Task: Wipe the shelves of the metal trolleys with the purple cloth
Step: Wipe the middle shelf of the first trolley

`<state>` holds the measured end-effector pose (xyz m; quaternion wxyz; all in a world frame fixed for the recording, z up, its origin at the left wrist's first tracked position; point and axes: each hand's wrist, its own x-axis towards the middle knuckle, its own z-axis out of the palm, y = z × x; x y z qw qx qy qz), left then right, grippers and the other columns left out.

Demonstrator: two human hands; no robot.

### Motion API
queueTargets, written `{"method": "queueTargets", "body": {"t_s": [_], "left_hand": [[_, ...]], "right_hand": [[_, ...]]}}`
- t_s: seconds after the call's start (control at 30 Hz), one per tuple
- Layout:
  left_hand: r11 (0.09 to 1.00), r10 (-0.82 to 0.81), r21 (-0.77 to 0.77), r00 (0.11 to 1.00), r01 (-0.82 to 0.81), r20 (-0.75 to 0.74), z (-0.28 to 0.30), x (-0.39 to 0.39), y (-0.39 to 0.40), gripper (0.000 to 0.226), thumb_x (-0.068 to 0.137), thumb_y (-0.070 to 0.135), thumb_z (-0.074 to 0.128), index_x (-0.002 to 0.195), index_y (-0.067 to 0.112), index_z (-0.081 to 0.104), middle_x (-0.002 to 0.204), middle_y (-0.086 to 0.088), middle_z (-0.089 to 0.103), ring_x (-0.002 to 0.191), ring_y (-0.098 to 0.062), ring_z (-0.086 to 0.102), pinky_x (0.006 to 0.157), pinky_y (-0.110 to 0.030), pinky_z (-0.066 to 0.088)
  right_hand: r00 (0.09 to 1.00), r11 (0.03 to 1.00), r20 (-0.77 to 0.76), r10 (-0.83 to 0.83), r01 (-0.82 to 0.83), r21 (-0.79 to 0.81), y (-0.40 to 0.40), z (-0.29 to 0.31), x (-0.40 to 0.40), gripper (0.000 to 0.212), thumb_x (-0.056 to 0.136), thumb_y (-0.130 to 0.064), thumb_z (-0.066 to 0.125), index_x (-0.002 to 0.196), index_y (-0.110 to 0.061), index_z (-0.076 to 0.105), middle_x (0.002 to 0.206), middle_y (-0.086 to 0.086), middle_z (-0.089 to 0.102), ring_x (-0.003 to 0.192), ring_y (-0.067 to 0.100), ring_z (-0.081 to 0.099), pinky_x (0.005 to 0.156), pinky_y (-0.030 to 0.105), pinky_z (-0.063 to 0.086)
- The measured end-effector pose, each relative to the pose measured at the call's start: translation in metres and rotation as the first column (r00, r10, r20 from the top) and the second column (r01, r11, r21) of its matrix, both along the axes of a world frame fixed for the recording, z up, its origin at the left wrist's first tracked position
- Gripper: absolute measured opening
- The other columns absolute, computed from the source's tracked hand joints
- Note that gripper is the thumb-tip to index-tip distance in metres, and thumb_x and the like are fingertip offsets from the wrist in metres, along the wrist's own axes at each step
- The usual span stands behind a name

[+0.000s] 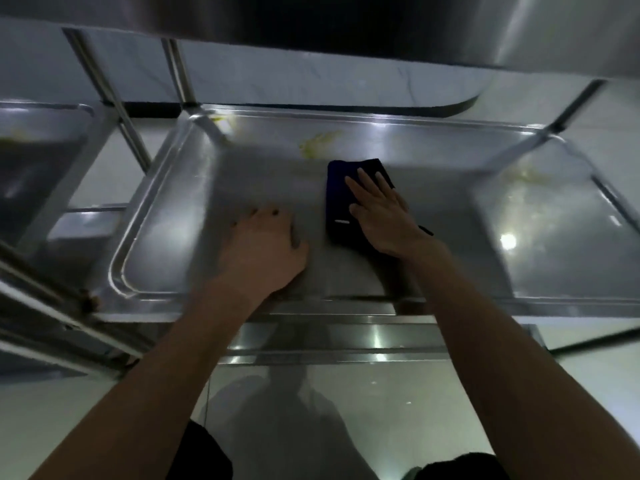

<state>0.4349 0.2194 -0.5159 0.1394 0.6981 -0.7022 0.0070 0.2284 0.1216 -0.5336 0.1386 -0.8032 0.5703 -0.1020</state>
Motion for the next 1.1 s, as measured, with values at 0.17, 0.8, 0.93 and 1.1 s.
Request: {"method": "queueTargets", "body": {"t_s": [0.17, 0.8, 0.93, 1.1], "left_hand": [[1.000, -0.003, -0.029, 0.995, 0.006, 0.102, -0.006, -0.006, -0.004, 0.042, 0.083, 0.058, 0.054, 0.097, 0.022, 0.069, 0.100, -0.006, 0.065, 0.095, -0.032, 0.060, 0.078, -0.043, 0.050], [0.997, -0.079, 0.026, 0.995, 0.078, 0.053, -0.002, 0.001, -0.001, 0.053, 0.091, 0.059, 0.052, 0.126, 0.022, 0.067, 0.126, -0.003, 0.066, 0.114, -0.032, 0.058, 0.095, -0.040, 0.047], [0.995, -0.085, 0.053, 0.996, 0.086, -0.036, 0.003, 0.025, 0.011, 0.046, 0.093, 0.060, 0.047, 0.115, 0.026, 0.069, 0.127, 0.003, 0.063, 0.117, -0.026, 0.055, 0.095, -0.041, 0.045], [0.996, 0.080, 0.019, 0.992, -0.082, 0.093, 0.010, 0.080, 0.044, 0.036, 0.094, 0.049, 0.045, 0.097, 0.030, 0.075, 0.106, 0.004, 0.066, 0.104, -0.025, 0.056, 0.086, -0.040, 0.046]], "right_hand": [[0.962, 0.994, -0.255, -0.096, 0.081, -0.067, -0.004, 0.002, -0.115, 0.041, 0.109, -0.024, 0.033, 0.141, -0.009, 0.053, 0.168, 0.008, 0.006, 0.155, 0.027, -0.004, 0.124, 0.042, -0.005], [0.963, 0.971, -0.147, -0.224, 0.233, 0.046, -0.004, -0.009, -0.052, 0.059, 0.104, -0.044, 0.024, 0.159, -0.040, 0.005, 0.169, -0.007, -0.008, 0.154, 0.025, -0.012, 0.123, 0.048, -0.002], [0.989, 0.991, -0.108, -0.104, 0.112, 0.072, -0.006, -0.010, 0.004, 0.060, 0.102, -0.048, 0.019, 0.158, -0.041, 0.002, 0.168, -0.010, -0.011, 0.154, 0.022, -0.016, 0.122, 0.047, -0.006], [0.994, 0.993, -0.103, 0.036, -0.024, 0.116, -0.009, -0.009, 0.072, 0.059, 0.102, -0.049, 0.019, 0.159, -0.041, 0.001, 0.167, -0.009, -0.014, 0.153, 0.023, -0.019, 0.121, 0.048, -0.008]]}}
